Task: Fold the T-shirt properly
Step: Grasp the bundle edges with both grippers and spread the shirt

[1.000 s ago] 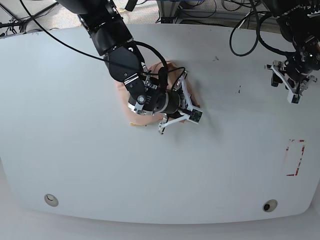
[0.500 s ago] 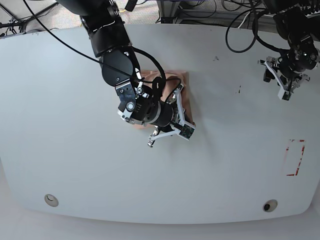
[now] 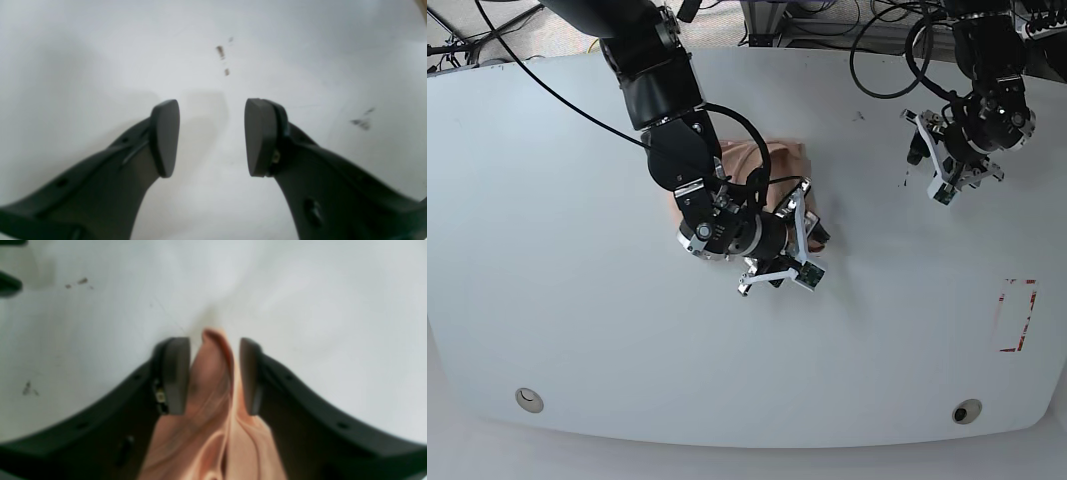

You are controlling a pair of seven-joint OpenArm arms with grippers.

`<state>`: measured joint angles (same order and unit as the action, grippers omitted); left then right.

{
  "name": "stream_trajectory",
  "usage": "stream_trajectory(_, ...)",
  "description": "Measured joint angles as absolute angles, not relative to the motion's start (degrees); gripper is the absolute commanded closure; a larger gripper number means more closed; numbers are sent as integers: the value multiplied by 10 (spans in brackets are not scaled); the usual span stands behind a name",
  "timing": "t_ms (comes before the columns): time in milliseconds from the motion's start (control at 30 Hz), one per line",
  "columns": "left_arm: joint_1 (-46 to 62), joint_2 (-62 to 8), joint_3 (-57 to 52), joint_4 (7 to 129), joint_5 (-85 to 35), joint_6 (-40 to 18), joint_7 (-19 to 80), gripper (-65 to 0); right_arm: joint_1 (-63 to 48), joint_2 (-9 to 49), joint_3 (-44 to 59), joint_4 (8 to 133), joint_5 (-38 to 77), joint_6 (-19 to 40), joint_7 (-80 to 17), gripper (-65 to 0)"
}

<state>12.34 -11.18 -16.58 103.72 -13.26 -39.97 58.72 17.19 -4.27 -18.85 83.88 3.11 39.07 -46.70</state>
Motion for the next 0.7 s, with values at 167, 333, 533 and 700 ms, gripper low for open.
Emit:
stream_trajectory(167,122,-110,-82,1040,-135,-401,589,-293,154,-44,-93,897,29,391,-472,-379)
stream_trajectory(333,97,-76,-41,1048,-120,-400,591,-293,145,-12,-37,930,25,394,-516,-377)
stream_trajectory(533,95,-26,16,1059,-60,-399,592,-293,113,26,18,975,73,401,-534,-244)
stream_trajectory(700,93,16,76,1068,-34,-400,587,-293,91,74,26,974,97,399,-543,-109)
